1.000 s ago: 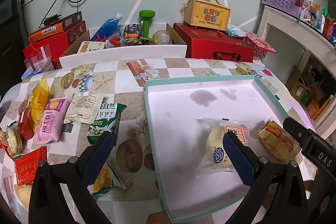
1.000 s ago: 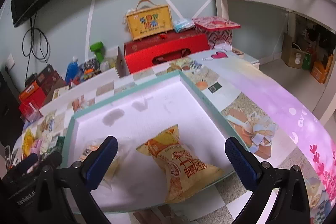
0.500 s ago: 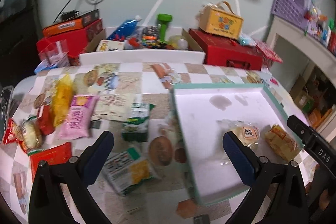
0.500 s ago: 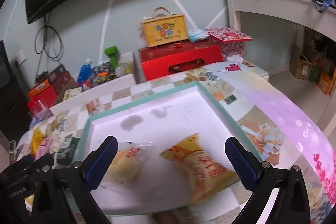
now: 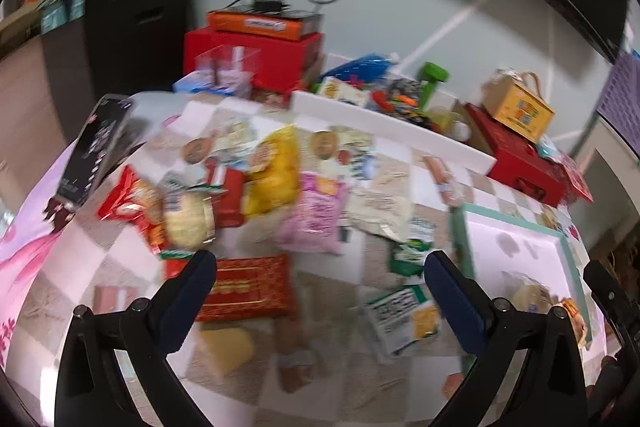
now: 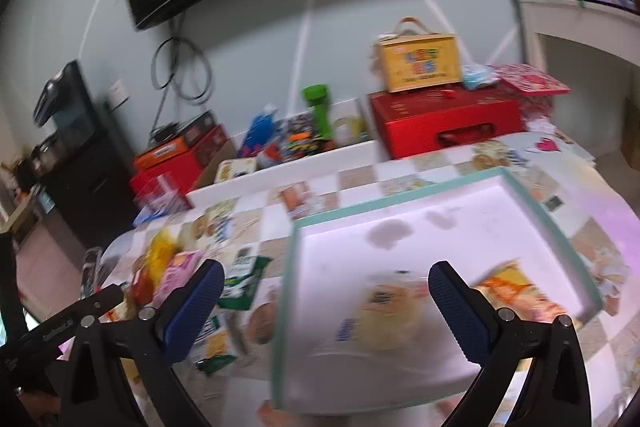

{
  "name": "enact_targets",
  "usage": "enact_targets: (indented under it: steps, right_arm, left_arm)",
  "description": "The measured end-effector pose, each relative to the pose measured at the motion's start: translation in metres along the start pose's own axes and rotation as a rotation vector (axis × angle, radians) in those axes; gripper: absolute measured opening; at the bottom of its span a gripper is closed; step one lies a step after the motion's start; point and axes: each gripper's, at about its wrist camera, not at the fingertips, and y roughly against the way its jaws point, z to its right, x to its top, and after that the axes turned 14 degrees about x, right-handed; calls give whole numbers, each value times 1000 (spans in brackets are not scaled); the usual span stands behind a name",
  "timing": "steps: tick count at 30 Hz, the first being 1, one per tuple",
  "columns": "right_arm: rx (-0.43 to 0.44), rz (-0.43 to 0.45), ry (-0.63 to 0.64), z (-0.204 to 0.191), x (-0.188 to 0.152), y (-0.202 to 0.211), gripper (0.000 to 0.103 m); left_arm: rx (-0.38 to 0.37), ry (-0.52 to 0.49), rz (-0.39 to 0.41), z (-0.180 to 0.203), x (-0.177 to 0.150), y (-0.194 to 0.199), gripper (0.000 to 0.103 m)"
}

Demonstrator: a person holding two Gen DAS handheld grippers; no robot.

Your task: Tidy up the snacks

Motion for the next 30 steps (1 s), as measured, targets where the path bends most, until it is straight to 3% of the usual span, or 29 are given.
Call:
enact_targets:
  steps: [5,12,18,21,30]
  right_arm:
    - [101,-77,47,-34,-10,-25,103]
    - [166,-237,125,-69,-39,-66,103]
    - [151,-343,190,-82,-62,-94,98]
    - [138,-374,219,-86,-70,-101,95]
    - [107,-442,230,-85,-84,-122,90]
  left_arm:
    - [27,68,-41,-26,-7,-6,103]
    - [50,96,-113,-43,-23,-21,103]
    - [50,115,-195,-51,-39,-41,102]
    - [40,128,-226,-54,-43,-49,95]
    - [45,110,-257,-53,-52,-58,84]
